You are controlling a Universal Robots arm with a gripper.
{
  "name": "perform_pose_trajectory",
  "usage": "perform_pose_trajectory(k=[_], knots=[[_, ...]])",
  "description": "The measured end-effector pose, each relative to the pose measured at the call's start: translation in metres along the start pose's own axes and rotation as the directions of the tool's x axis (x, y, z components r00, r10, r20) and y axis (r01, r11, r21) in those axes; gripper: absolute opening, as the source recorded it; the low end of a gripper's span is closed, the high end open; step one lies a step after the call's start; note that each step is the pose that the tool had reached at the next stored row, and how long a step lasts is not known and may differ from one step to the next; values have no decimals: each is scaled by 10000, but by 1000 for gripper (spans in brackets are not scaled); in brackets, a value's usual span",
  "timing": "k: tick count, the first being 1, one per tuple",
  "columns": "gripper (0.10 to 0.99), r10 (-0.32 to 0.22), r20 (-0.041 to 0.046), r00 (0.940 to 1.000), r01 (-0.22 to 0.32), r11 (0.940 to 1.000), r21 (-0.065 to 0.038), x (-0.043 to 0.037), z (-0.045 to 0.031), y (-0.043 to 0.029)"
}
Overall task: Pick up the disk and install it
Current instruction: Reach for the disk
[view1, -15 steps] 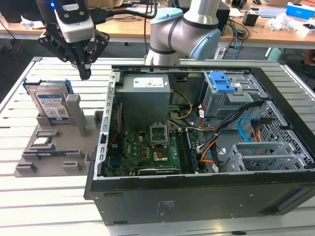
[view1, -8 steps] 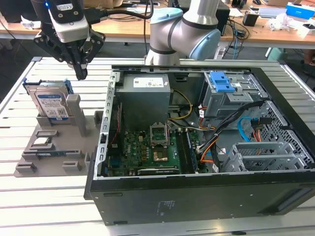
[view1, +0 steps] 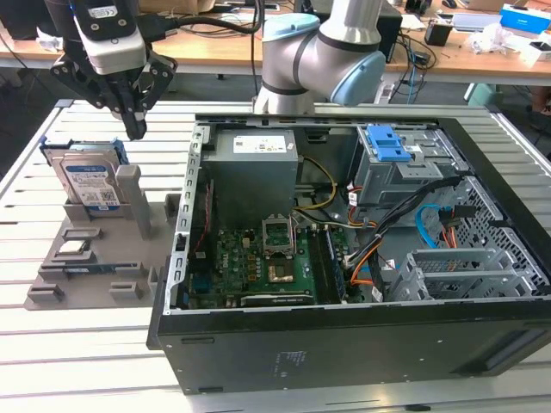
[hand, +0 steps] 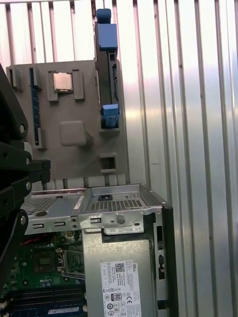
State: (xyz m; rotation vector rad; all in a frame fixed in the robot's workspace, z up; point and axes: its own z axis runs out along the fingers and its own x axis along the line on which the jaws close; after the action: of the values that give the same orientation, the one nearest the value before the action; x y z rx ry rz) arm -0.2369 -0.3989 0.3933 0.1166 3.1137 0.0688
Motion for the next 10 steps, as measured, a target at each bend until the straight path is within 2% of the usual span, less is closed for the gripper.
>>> perform_pose_trajectory(k=[10], knots=[[106,0,0,10000,0,10000,0,100,-3,-7]])
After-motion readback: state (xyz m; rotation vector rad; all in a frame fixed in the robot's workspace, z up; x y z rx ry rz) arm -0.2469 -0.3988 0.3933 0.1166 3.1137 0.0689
